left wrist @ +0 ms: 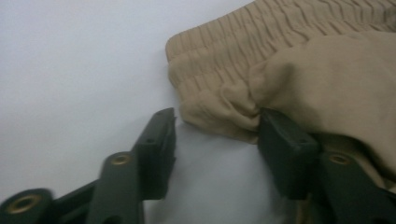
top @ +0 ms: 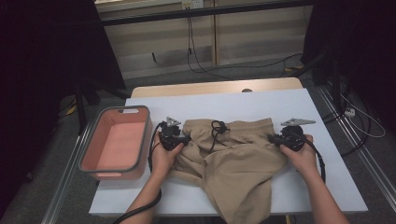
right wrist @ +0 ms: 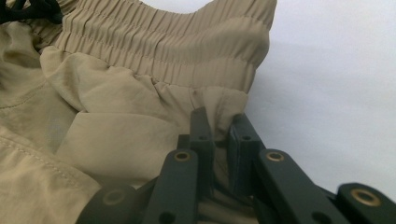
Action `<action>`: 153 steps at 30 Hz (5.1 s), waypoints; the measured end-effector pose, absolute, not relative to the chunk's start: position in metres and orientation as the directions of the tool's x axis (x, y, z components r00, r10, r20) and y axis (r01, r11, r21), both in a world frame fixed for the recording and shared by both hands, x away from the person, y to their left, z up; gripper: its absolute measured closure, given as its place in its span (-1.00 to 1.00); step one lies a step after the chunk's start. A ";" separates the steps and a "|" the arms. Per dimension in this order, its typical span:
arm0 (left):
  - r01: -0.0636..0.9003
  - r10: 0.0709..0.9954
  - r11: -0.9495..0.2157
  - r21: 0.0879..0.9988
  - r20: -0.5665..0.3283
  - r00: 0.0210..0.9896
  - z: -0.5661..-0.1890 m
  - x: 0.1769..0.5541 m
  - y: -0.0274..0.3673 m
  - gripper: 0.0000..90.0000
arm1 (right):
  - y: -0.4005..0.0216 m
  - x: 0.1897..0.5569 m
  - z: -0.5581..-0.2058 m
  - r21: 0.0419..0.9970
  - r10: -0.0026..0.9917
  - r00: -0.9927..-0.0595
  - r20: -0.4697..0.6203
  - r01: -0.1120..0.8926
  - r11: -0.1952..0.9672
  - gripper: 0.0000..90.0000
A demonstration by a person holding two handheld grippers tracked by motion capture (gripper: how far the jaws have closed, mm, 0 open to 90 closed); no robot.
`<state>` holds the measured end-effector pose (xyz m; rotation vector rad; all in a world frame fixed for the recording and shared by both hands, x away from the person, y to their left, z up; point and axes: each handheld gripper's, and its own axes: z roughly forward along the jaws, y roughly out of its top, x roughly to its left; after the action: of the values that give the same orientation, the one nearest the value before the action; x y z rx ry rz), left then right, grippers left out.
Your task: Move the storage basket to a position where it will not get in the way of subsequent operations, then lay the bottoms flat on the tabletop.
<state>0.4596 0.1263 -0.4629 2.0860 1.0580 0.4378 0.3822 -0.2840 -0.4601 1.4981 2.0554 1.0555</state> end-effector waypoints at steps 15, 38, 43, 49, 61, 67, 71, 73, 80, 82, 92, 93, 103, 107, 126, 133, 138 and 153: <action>0.558 0.766 -0.406 0.724 -0.063 0.639 -0.459 0.460 0.123 0.96 | -0.283 0.383 -0.462 0.759 0.931 -0.344 0.119 0.636 0.139 0.86; 0.525 0.782 -0.313 0.791 -0.099 0.616 -0.418 0.449 0.143 0.99 | -0.286 0.377 -0.448 0.826 0.938 -0.335 0.090 0.552 0.119 0.91; 0.513 0.780 -0.316 0.798 -0.089 0.620 -0.417 0.448 0.142 0.99 | -0.286 0.377 -0.447 0.830 0.938 -0.336 0.087 0.545 0.118 0.91; 0.534 0.805 -0.271 0.801 -0.115 0.582 -0.429 0.459 0.142 0.65 | -0.285 0.379 -0.450 0.825 0.939 -0.333 0.087 0.552 0.120 0.91; 0.582 0.834 -0.228 0.780 -0.152 0.530 -0.459 0.480 0.131 -0.37 | -0.283 0.380 -0.451 0.817 0.936 -0.340 0.087 0.562 0.128 0.90; 0.579 0.822 -0.256 0.774 -0.141 0.552 -0.465 0.483 0.126 -0.33 | -0.282 0.380 -0.451 0.816 0.935 -0.346 0.079 0.561 0.139 0.90; 0.584 0.805 -0.275 0.764 -0.150 0.575 -0.465 0.483 0.123 -0.12 | -0.282 0.379 -0.452 0.815 0.935 -0.347 0.080 0.563 0.139 0.90; 0.581 0.804 -0.280 0.764 -0.144 0.577 -0.465 0.481 0.121 -0.01 | -0.281 0.379 -0.452 0.813 0.935 -0.345 0.079 0.565 0.140 0.90; 0.612 0.799 -0.297 0.733 -0.160 0.580 -0.460 0.475 0.118 0.89 | -0.280 0.378 -0.452 0.816 0.935 -0.347 0.076 0.561 0.141 0.91; 0.626 0.800 -0.291 0.724 -0.176 0.574 -0.458 0.474 0.118 0.92 | -0.280 0.377 -0.451 0.819 0.935 -0.346 0.074 0.557 0.141 0.91; 0.575 0.796 -0.230 0.785 -0.188 0.576 -0.424 0.465 0.134 0.95 | -0.280 0.375 -0.443 0.839 0.932 -0.354 0.079 0.528 0.129 0.92; 0.565 0.795 -0.230 0.792 -0.182 0.579 -0.420 0.463 0.135 0.95 | -0.280 0.375 -0.442 0.844 0.932 -0.356 0.076 0.520 0.130 0.92; 0.511 0.784 -0.235 0.827 -0.149 0.602 -0.392 0.455 0.139 0.96 | -0.285 0.373 -0.414 0.887 0.929 -0.353 0.114 0.457 0.065 0.93; 0.496 0.791 -0.222 0.839 -0.142 0.595 -0.379 0.454 0.145 0.96 | -0.283 0.377 -0.398 0.897 0.930 -0.361 0.075 0.432 0.095 0.93; 0.459 0.795 -0.213 0.862 -0.119 0.594 -0.350 0.451 0.154 0.96 | -0.272 0.393 -0.370 0.917 0.922 -0.382 0.066 0.387 0.095 0.94; 0.480 0.803 -0.223 0.849 -0.119 0.584 -0.355 0.458 0.153 0.96 | -0.272 0.398 -0.380 0.908 0.924 -0.376 0.069 0.408 0.099 0.94; 0.482 0.811 -0.221 0.847 -0.115 0.574 -0.354 0.470 0.148 0.96 | -0.274 0.407 -0.376 0.910 0.928 -0.367 0.064 0.403 0.097 0.94; 0.433 0.836 -0.201 0.879 -0.077 0.544 -0.318 0.569 0.124 0.94 | -0.277 0.518 -0.328 0.924 0.974 -0.222 -0.043 0.362 0.123 0.83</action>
<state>0.5687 0.1238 -0.3176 1.8267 1.0458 0.5287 0.5177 -0.2774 -0.3277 1.3105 1.6921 1.0923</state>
